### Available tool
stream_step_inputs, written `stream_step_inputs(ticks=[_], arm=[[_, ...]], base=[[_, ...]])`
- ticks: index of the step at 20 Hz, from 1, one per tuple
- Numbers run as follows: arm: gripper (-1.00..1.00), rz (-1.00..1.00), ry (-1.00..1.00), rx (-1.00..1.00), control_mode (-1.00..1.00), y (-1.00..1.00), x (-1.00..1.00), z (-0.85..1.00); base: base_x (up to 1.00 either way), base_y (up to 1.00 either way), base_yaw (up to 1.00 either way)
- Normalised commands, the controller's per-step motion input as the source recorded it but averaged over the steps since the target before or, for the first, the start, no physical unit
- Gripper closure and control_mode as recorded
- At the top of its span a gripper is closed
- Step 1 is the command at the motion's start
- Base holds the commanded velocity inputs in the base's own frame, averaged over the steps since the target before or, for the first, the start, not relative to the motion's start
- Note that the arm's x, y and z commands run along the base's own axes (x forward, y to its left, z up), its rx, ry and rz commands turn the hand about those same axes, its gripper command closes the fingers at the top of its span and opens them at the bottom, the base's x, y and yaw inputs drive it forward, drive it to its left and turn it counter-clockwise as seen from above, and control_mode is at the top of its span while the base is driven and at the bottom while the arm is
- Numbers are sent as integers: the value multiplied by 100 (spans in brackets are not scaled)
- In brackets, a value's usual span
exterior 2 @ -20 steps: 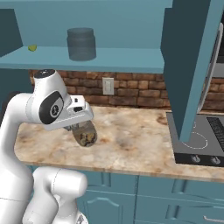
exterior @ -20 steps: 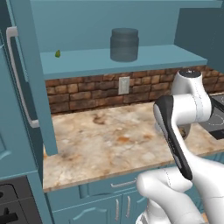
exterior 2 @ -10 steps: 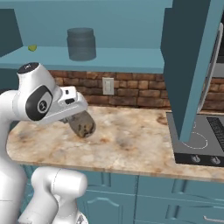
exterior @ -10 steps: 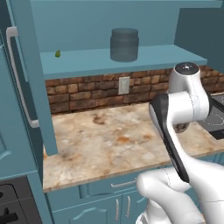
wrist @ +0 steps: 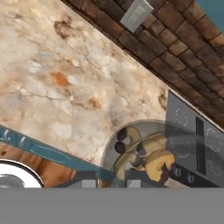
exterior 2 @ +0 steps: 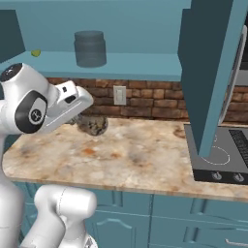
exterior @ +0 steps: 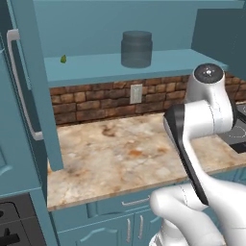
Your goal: Pick the jar and jar from the dining table and place them in the open cabinet. Close the cabinet after placing the objects.
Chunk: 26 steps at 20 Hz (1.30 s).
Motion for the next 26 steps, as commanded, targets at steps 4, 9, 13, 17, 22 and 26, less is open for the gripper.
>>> stream_step_inputs(ticks=[4, 9, 13, 17, 22, 26], arm=[[100, 9, -12, -10, -100, -3, 0, 49], [100, 7, -10, -6, -100, -5, 0, 55], [100, 7, -9, -2, -100, -17, 0, 56], [100, 2, -7, -1, -100, -25, 0, 52], [100, 1, -5, 0, -100, -27, 0, 42], [100, 2, -4, 0, -100, -23, 3, 37]], base=[[0, 0, 0], [0, 0, 0], [0, 0, 0], [0, 0, 0], [0, 0, 0], [0, 0, 0]])
